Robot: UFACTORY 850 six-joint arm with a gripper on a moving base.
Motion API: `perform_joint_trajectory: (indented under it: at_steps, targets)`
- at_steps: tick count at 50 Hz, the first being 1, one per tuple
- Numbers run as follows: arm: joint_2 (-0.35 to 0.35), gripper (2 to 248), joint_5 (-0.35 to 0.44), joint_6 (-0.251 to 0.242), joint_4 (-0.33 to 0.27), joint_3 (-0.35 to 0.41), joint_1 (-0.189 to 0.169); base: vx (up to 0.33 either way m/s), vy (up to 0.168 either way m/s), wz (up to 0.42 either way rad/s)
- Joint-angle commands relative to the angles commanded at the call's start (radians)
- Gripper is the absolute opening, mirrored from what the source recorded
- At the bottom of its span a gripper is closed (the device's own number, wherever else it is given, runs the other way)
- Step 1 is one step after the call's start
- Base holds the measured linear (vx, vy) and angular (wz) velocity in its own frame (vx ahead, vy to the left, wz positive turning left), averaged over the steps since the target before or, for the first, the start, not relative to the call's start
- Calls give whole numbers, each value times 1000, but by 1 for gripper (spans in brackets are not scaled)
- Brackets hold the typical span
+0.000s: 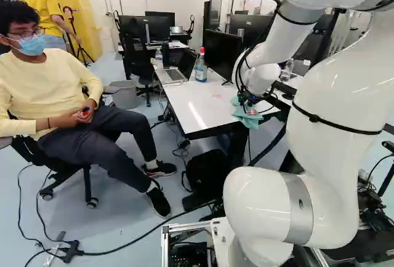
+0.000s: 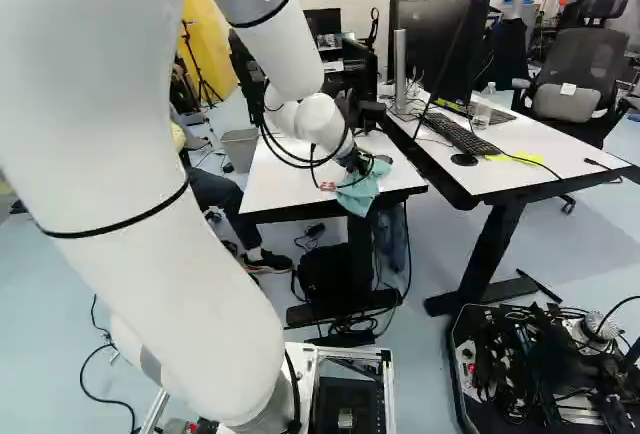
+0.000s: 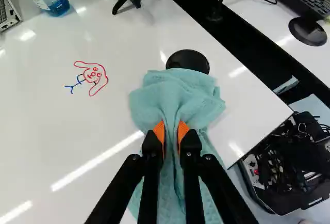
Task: Clean the table with the green towel
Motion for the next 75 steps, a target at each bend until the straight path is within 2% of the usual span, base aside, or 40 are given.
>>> perform_joint_trajectory:
  at_steps: [15,41,56,75]
  targets:
    - [19,50,0,0,0,20,-52,0,0,0]
    - [-41,50,0,0,0,-45,-131,0,0,0]
    - [-102,50,0,0,0,-113,-117,0,0,0]
    - [-142,50,0,0,0,-159,-60,0,0,0]
